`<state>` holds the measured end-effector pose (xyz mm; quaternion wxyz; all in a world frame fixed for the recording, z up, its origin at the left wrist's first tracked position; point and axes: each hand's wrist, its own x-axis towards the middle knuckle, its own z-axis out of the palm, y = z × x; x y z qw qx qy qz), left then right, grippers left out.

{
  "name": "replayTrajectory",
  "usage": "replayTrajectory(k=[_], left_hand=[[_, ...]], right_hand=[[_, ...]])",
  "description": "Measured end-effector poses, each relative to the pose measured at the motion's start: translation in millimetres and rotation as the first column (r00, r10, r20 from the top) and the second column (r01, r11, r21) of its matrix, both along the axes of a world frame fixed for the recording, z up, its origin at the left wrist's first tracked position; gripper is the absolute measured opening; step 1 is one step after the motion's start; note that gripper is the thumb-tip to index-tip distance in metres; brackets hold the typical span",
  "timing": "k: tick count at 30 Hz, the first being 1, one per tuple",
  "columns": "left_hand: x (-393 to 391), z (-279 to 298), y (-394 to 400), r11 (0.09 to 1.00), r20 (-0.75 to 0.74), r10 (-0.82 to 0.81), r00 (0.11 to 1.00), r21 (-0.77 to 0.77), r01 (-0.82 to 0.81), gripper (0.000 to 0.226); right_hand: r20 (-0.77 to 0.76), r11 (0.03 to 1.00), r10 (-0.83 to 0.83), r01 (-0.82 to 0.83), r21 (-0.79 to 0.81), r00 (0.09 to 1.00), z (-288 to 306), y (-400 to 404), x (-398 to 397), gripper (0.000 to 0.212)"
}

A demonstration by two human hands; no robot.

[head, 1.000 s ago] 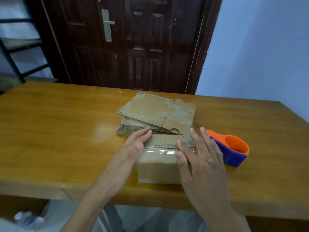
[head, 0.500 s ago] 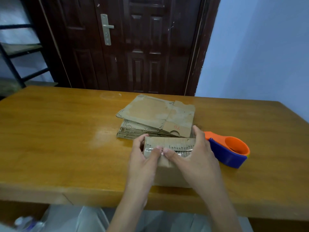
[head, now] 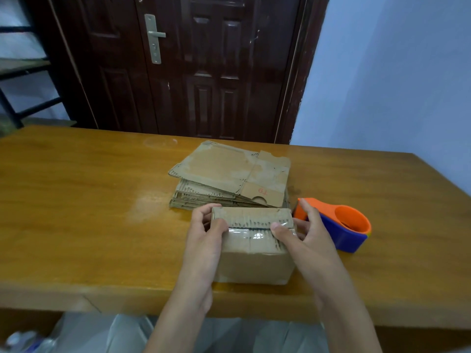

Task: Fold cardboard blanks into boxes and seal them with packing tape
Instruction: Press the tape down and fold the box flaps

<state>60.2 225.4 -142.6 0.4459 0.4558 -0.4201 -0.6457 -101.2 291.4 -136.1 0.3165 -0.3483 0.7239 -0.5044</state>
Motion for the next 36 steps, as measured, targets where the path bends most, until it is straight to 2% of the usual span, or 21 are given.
replayTrajectory(k=[5, 9, 12, 14, 15, 16, 17, 18, 19, 20, 21, 23, 24, 25, 28, 31, 33, 36], left_hand=[[2.3, 6.5, -0.8, 0.998, -0.045, 0.032, 0.998, 0.055, -0.030, 0.015], [-0.4, 9.0, 2.8, 0.995, -0.054, 0.061, 0.997, 0.079, -0.057, 0.010], [-1.6, 10.3, 1.4, 0.992, -0.063, 0.075, 0.995, 0.107, -0.068, 0.012], [-2.2, 8.0, -3.3, 0.997, 0.021, 0.056, 0.998, 0.044, -0.057, 0.013], [-1.8, 6.3, -5.0, 0.997, 0.121, 0.060, 0.991, -0.057, -0.054, 0.015], [0.3, 4.5, -6.8, 0.974, 0.275, 0.099, 0.956, -0.221, -0.037, 0.019], [3.3, 2.5, -9.4, 0.903, 0.452, 0.189, 0.872, -0.428, 0.026, 0.027], [6.6, 3.3, -11.0, 0.782, 0.590, 0.323, 0.740, -0.607, 0.142, 0.036], [8.3, 8.3, -11.5, 0.647, 0.663, 0.440, 0.605, -0.702, 0.298, 0.045], [7.2, 15.0, -10.6, 0.536, 0.693, 0.512, 0.508, -0.720, 0.441, 0.050], [3.7, 22.6, -6.5, 0.461, 0.716, 0.525, 0.460, -0.693, 0.554, 0.052], [-9.9, 35.7, 6.3, 0.356, 0.784, 0.441, 0.437, -0.600, 0.717, 0.040], [-18.8, 39.3, 12.4, 0.338, 0.839, 0.371, 0.398, -0.522, 0.783, 0.040], [-27.1, 40.6, 18.4, 0.347, 0.888, 0.311, 0.339, -0.439, 0.829, 0.053], [-33.7, 27.9, 22.5, 0.339, 0.937, 0.280, 0.208, -0.299, 0.892, 0.079], [-24.5, 28.0, 23.7, 0.396, 0.945, 0.243, 0.219, -0.303, 0.867, 0.106], [-21.0, 32.7, 23.8, 0.422, 0.949, 0.210, 0.237, -0.306, 0.853, 0.119], [-21.2, 34.0, 19.0, 0.411, 0.941, 0.192, 0.277, -0.334, 0.848, 0.122]], right_hand=[[0.033, 0.999, 0.026, -0.026, 0.021, 0.999, -3.8, -2.6, -0.2, 0.099], [0.152, 0.998, -0.043, 0.048, -0.034, 0.987, -8.3, -5.2, 3.9, 0.067], [0.228, 0.994, -0.081, 0.096, -0.059, 0.970, -10.5, -8.1, 8.9, 0.052], [0.280, 0.990, -0.096, 0.120, -0.070, 0.955, -11.5, -7.2, 9.0, 0.042], [0.315, 0.989, -0.094, 0.124, -0.077, 0.944, -11.5, -5.5, 7.7, 0.034], [0.348, 0.988, -0.093, 0.130, -0.083, 0.933, -11.8, -3.1, 6.1, 0.028], [0.377, 0.987, -0.090, 0.134, -0.093, 0.922, -13.0, -0.2, 3.9, 0.024], [0.397, 0.985, -0.084, 0.137, -0.107, 0.914, -14.7, 2.5, 2.1, 0.022], [0.406, 0.983, -0.077, 0.137, -0.122, 0.911, -17.1, 4.5, 0.1, 0.022], [0.406, 0.982, -0.071, 0.136, -0.134, 0.911, -19.1, 5.9, -1.1, 0.024], [0.404, 0.981, -0.068, 0.135, -0.139, 0.912, -20.9, 7.0, -1.1, 0.026], [0.400, 0.986, -0.050, 0.110, -0.127, 0.915, -22.2, 8.9, 0.1, 0.029], [0.399, 0.991, -0.044, 0.090, -0.098, 0.916, -23.0, 8.5, 0.3, 0.030], [0.399, 0.996, -0.040, 0.066, -0.054, 0.916, -23.6, 8.0, -0.2, 0.030], [0.366, 0.997, 0.015, -0.041, 0.062, 0.930, -22.1, 6.3, -7.7, 0.034], [0.290, 0.978, 0.157, -0.189, 0.086, 0.944, -19.2, 5.9, -18.9, 0.050], [0.273, 0.967, 0.208, -0.239, 0.085, 0.939, -15.9, 4.3, -26.7, 0.048], [0.366, 0.957, 0.257, -0.289, 0.035, 0.894, -13.2, -0.4, -34.3, 0.043]])
